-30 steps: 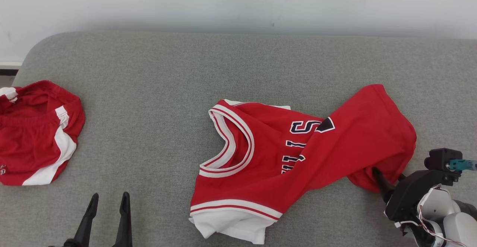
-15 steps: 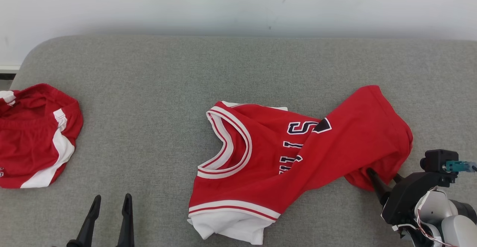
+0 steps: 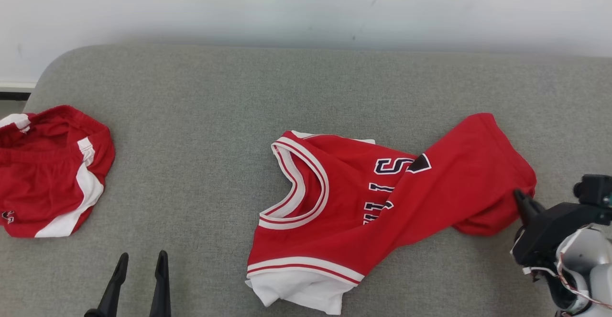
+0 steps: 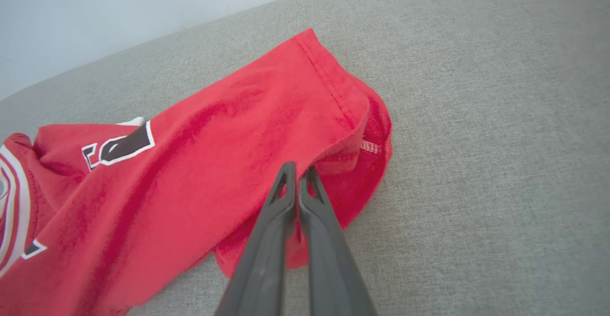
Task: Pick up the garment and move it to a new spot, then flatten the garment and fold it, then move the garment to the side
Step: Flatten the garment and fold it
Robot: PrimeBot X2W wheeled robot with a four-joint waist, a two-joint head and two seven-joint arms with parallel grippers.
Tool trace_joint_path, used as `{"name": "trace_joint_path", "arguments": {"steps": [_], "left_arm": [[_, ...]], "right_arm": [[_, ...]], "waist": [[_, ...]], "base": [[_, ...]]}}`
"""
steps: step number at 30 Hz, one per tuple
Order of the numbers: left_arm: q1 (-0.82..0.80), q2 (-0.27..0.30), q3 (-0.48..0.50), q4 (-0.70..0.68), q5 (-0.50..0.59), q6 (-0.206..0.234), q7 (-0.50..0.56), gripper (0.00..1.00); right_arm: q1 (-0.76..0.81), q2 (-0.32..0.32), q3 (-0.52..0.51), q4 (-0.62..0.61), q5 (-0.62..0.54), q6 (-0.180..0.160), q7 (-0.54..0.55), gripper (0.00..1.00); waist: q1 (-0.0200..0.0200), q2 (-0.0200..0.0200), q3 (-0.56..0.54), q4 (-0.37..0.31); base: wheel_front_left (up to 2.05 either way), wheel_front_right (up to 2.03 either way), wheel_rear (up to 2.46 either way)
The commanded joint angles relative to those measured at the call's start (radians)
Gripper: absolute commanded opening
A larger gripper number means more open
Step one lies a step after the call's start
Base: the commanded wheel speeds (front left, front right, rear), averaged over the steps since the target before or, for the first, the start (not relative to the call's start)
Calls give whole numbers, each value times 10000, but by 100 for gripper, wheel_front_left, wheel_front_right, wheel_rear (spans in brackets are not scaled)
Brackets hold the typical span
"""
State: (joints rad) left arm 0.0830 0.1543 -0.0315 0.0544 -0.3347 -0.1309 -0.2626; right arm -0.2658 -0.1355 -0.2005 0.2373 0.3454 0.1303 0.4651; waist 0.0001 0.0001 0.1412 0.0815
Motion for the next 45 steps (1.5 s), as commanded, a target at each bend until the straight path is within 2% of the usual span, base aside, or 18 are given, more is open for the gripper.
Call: {"name": "trace_joint_path", "arguments": {"steps": [1, 10, 16, 19, 22, 23, 24, 29, 34, 38, 45], "left_arm": [[122, -32, 40, 11, -5, 7, -33, 100], [344, -38, -7, 71, -44, 7, -33, 100], [427, -27, -72, 86, -71, 7, -33, 100], [459, -7, -99, 80, -89, 7, -33, 100], [464, 3, -128, 75, -75, 7, -33, 100], [456, 12, -136, 83, -77, 7, -33, 100], [440, 20, -143, 91, -82, 7, -33, 100], [376, 45, -207, 123, -73, 7, -33, 100], [410, 53, -198, 133, -74, 9, -33, 100], [525, 21, -108, 116, -92, 43, -33, 100], [585, -124, -96, 225, -136, 43, -33, 100]], "right_arm": [[109, -27, -127, -274, -96, 9, -69, 0], [645, 218, -1060, -2849, 178, 9, 556, 0], [1290, 497, -2251, -4254, 32, 9, 1198, 0], [1765, 647, -2903, -4205, -317, 9, 1488, 0], [2085, 688, -3318, -3457, -968, 9, 1653, 0], [2179, 696, -3419, -3156, -1218, 9, 1599, 4], [2218, 689, -3537, -2792, -1430, 9, 1484, 100], [2060, 733, -4049, -1322, -2468, 9, 346, 100], [1908, 766, -4013, -805, -2893, 9, -1025, 100], [2015, 802, -3138, -820, -2733, 9, -2207, 100], [2798, 778, -593, -1584, -2138, 9, -3864, 100]], "waist": [[-1, -1, -84, -42], [-1, -1, -535, -229], [-1, -1, -693, -259], [-1, -1, -722, -264], [-1, -1, -706, -279], [-1, -1, -702, -281], [-1, -1, -692, -282], [-1, -1, -733, -250], [-1, -1, -804, -273], [-1, -1, -881, -397], [-1, -1, -1060, -634]], "base": [[0, 0, 0], [0, 0, 0], [0, 0, 0], [0, 0, 0], [0, 0, 0], [0, 0, 0], [0, 0, 0], [0, 0, 0], [0, 0, 0], [0, 0, 0], [0, 0, 0]]}}
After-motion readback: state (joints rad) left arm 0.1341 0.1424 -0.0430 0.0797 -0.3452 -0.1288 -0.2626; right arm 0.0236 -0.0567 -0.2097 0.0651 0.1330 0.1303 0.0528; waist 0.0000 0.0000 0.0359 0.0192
